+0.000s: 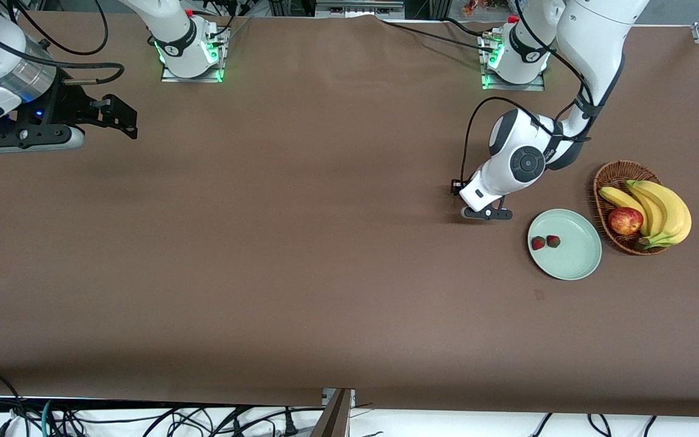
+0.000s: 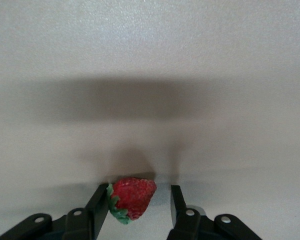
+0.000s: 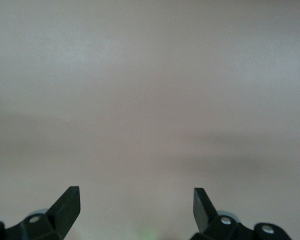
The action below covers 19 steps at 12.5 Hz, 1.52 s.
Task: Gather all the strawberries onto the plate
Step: 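Carry the strawberry to the green plate and open the left gripper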
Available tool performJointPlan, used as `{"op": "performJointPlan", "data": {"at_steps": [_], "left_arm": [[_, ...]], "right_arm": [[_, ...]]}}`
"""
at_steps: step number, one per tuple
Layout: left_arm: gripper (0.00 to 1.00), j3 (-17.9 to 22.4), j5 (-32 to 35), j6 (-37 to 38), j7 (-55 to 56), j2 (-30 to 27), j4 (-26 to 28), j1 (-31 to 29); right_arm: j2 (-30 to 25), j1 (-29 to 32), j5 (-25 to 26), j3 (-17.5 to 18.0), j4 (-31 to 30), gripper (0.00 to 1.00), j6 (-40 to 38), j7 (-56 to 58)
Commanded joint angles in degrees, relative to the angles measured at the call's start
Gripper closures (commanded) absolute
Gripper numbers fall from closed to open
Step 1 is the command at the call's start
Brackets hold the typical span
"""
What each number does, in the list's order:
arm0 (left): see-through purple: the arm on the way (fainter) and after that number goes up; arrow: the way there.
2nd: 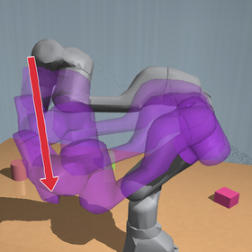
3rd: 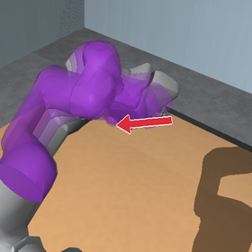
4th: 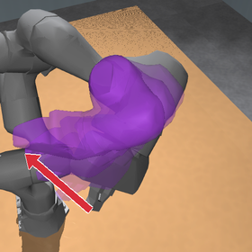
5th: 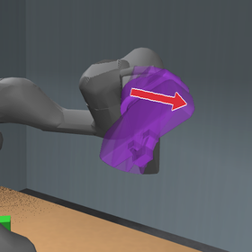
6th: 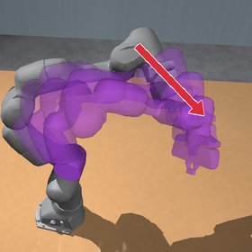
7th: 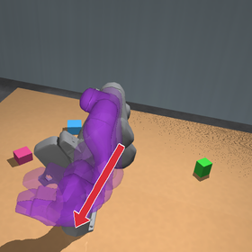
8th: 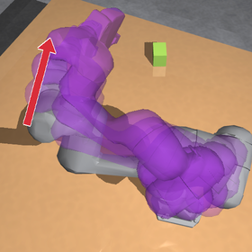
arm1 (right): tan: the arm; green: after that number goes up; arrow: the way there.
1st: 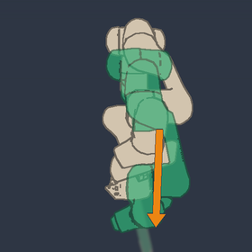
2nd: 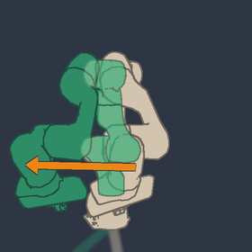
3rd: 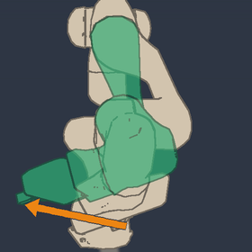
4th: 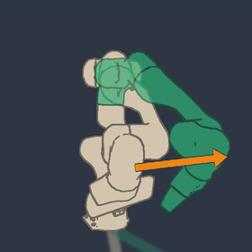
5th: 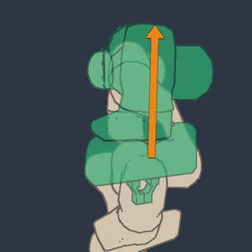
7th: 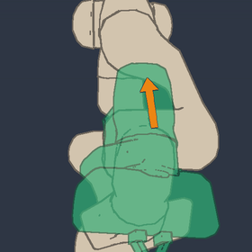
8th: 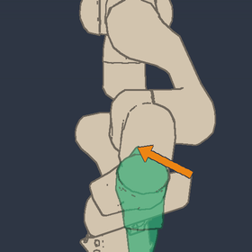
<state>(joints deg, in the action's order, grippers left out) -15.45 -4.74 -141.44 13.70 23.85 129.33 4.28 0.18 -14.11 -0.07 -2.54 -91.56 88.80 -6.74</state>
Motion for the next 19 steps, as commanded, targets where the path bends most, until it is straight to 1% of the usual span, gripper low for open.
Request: {"op": "performJointPlan", "data": {"at_steps": [1,2,3,5,6,7,9,10,11,13,14,16,18,19], "left_arm": [[0.74,-0.2,1.2,0.6,1.1,-1.7,1.3,-0.2],[0.82,-0.3,1.3,0.6,1.0,-1.6,1.2,-0.2],[0.88,-0.3,2.4,0.5,1.0,-1.5,1.0,-0.2],[0.91,-0.3,3.0,0.6,0.5,-1.5,0.4,-0.9],[0.91,-0.3,3.3,0.9,0.4,-1.6,-1.2,-1.2],[0.91,-0.1,3.3,4.3,-0.7,-1.8,-3.9,-2.2],[0.89,0.9,3.2,18.2,-5.1,-1.8,-13.8,-3.8],[0.88,3.3,3.3,22.8,-9.3,-1.7,-17.6,-4.1],[0.87,6.5,3.3,24.2,-14.6,-1.6,-19.5,-4.1],[0.83,13.3,3.2,23.7,-27.7,-1.1,-20.1,-4.4],[0.83,15.0,3.2,23.0,-31.5,-0.3,-20.2,-5.0],[0.79,17.5,3.2,21.4,-36.5,0.8,-20.0,-6.0],[0.76,17.8,3.2,19.7,-37.9,2.3,-19.6,-7.2],[0.70,18.1,3.2,18.7,-39.0,3.1,-19.3,-7.5]], "right_arm": [[-0.1,5.5,2.0,4.5,-0.8,0.00,1.7,2.8],[0.0,7.1,1.7,5.7,-0.8,0.00,1.6,2.8],[0.1,7.2,1.3,5.7,-0.8,0.00,1.9,2.7],[0.8,6.6,1.1,5.6,-0.6,0.00,2.1,1.9],[1.4,6.5,0.5,5.6,-0.2,0.00,2.1,1.6],[1.8,6.6,0.2,5.7,-0.1,0.00,2.1,1.6],[2.1,7.1,0.6,5.5,0.9,0.00,2.5,2.7],[2.8,7.3,0.3,5.4,2.0,0.00,2.7,2.9],[3.3,7.5,0.2,5.1,2.3,0.00,2.8,2.7],[4.7,7.6,0.2,4.9,3.6,0.00,2.3,3.0],[4.9,7.7,0.2,4.9,3.6,0.00,2.7,3.0],[5.7,7.7,0.2,4.9,5.6,0.00,2.4,3.2],[6.0,7.6,0.2,5.0,6.1,0.00,2.0,1.7],[6.1,7.5,0.2,5.0,6.3,0.00,2.1,1.2]]}}
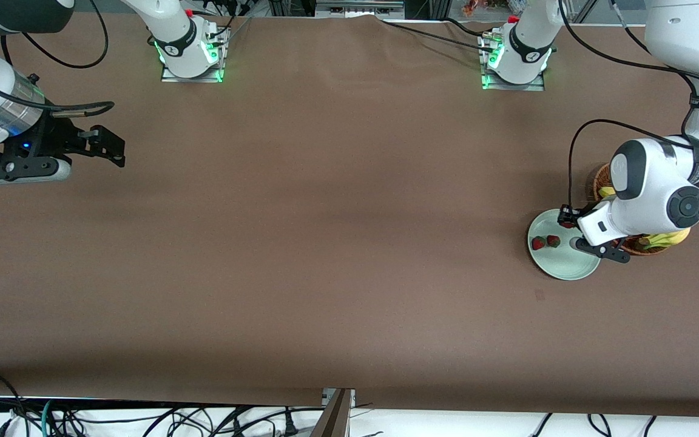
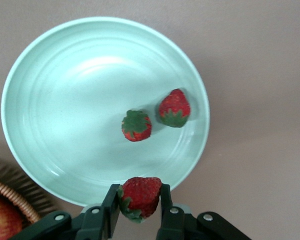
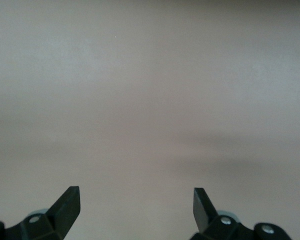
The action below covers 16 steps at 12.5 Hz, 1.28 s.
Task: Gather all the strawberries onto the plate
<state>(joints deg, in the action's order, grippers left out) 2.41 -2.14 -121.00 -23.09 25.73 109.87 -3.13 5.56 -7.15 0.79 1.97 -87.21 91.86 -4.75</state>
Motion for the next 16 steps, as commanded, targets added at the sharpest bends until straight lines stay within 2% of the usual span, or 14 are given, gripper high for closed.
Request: {"op": "performJointPlan", "data": {"at_steps": [1,2,3,4,5,7,10,13,16], "left_arm": [[0.65,1.2,-0.1,-2.6,-5.4,1.9,0.2,-0.7],[0.58,1.5,-0.5,-2.7,-7.0,2.6,0.2,-1.1],[0.45,1.5,-0.5,-2.7,-7.1,2.7,0.2,-1.3],[0.10,1.5,-0.5,-2.7,-7.1,2.6,-0.1,-1.3],[0.00,1.5,-0.5,-2.1,-6.1,2.0,-0.5,-1.3],[0.00,1.4,-0.5,0.1,-5.9,-0.4,-3.7,-0.7],[0.00,0.8,-0.5,13.2,0.7,-1.9,-14.7,1.2],[0.00,0.1,0.0,20.4,12.3,-9.7,-16.5,4.5],[0.00,-0.5,0.5,26.6,12.4,-12.8,-24.5,4.5]], "right_arm": [[0.8,0.5,-0.7,0.5,2.0,0.00,-1.1,-0.8],[1.0,0.6,-0.7,0.5,2.0,0.00,-0.8,-0.7],[1.0,0.6,-0.7,0.5,2.0,0.00,-0.6,-0.5],[1.0,0.6,-0.6,0.5,1.9,0.00,-0.7,-0.9],[1.3,0.6,-0.6,0.4,1.8,0.00,-1.1,-1.3],[1.7,0.6,-0.4,0.5,1.9,0.00,-0.5,-0.7],[2.5,1.6,-0.7,-0.1,1.9,0.00,-0.6,-2.0],[2.7,2.5,-2.0,-0.1,1.9,0.00,-0.4,-2.0],[2.6,2.3,-2.0,-0.1,1.9,0.00,-0.6,-2.0]]}}
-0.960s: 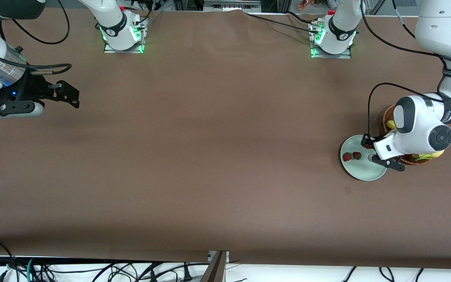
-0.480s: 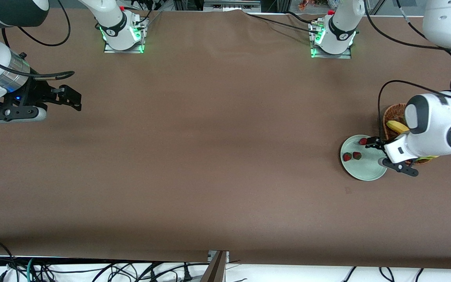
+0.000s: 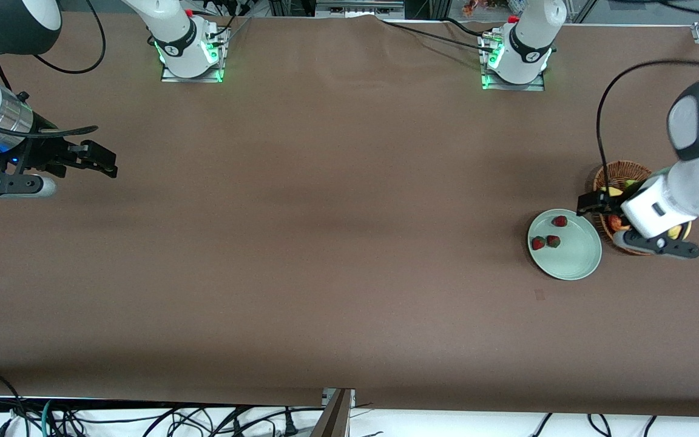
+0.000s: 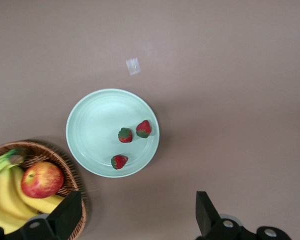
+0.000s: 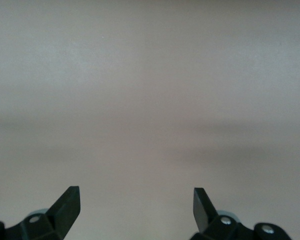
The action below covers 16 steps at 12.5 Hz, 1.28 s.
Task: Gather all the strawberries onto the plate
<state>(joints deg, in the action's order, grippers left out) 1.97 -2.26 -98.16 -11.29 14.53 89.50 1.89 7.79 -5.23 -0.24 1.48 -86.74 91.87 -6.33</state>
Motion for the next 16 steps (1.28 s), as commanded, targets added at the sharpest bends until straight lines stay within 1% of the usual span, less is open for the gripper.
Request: {"op": "performJointPlan", "data": {"at_steps": [1,4,5,6,7,9,10,11,13,16], "left_arm": [[0.00,0.0,0.6,5.3,0.6,-2.9,-5.7,-0.6],[0.00,-0.1,1.1,6.1,0.9,-5.4,-6.1,-1.0],[0.00,-0.1,2.1,7.0,0.9,-5.6,-5.4,-1.3],[0.00,0.1,2.3,9.4,2.1,-5.6,-5.8,-1.4],[0.00,0.1,1.8,10.5,6.1,-5.7,-6.0,-1.4],[0.00,-0.7,1.6,11.4,14.2,-7.9,-5.3,-1.2],[0.00,-2.7,1.8,12.2,14.6,-8.0,-5.3,-1.5],[0.00,-3.1,1.9,12.3,14.3,-8.0,-5.3,-1.6],[0.00,-3.1,1.4,12.2,14.3,-7.0,-5.4,-3.7],[0.00,-3.0,1.5,12.4,14.3,-6.4,-6.3,-3.6]], "right_arm": [[0.4,0.4,-1.0,0.4,1.4,0.00,-0.8,-0.3],[0.4,0.5,-1.0,0.4,1.4,0.00,-0.8,-0.3],[0.4,0.6,-1.0,0.4,1.4,0.00,-0.8,-0.1],[0.4,0.6,-1.0,0.4,1.4,0.00,-0.8,-0.1],[0.4,0.6,-1.0,0.4,1.4,0.00,-0.8,0.0],[0.4,0.6,-1.0,0.4,1.4,0.00,-0.7,0.1],[0.4,0.7,-1.0,0.4,1.4,0.00,-0.6,0.5],[0.4,0.7,-0.9,0.4,1.4,0.00,-0.6,0.7],[0.4,0.7,-1.0,0.4,1.4,0.00,-0.5,0.7],[0.5,0.7,-0.9,0.4,1.4,0.00,-0.5,0.7]]}}
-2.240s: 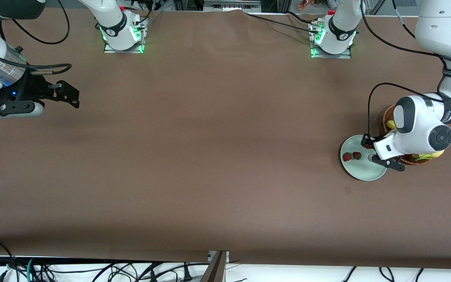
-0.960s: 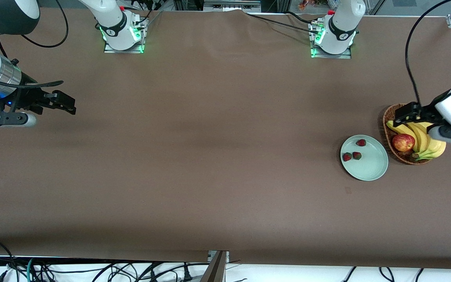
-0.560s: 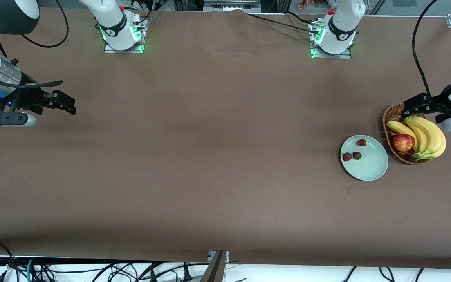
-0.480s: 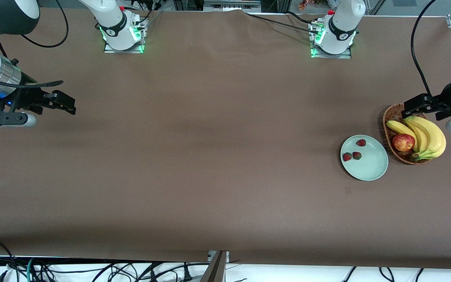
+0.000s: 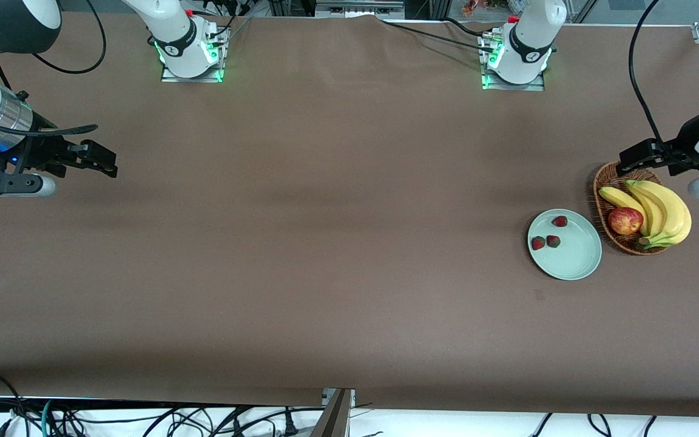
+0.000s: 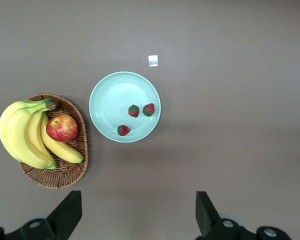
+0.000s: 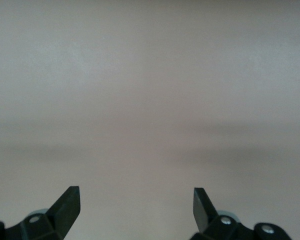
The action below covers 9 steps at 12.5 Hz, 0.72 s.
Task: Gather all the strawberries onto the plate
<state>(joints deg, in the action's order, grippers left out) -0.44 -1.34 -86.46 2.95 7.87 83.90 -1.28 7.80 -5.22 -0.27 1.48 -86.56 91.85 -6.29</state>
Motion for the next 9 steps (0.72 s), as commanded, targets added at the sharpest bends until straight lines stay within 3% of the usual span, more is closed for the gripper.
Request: {"op": "performJointPlan", "data": {"at_steps": [1,9], "left_arm": [[0.00,-0.6,0.7,0.7,0.2,0.6,-0.8,-0.4],[0.00,-0.7,1.4,0.7,0.4,1.4,-0.8,0.1]], "right_arm": [[0.5,0.7,-0.9,0.4,1.2,0.00,-0.4,0.7],[0.5,0.7,-0.9,0.4,1.2,0.00,-0.4,0.7]]}}
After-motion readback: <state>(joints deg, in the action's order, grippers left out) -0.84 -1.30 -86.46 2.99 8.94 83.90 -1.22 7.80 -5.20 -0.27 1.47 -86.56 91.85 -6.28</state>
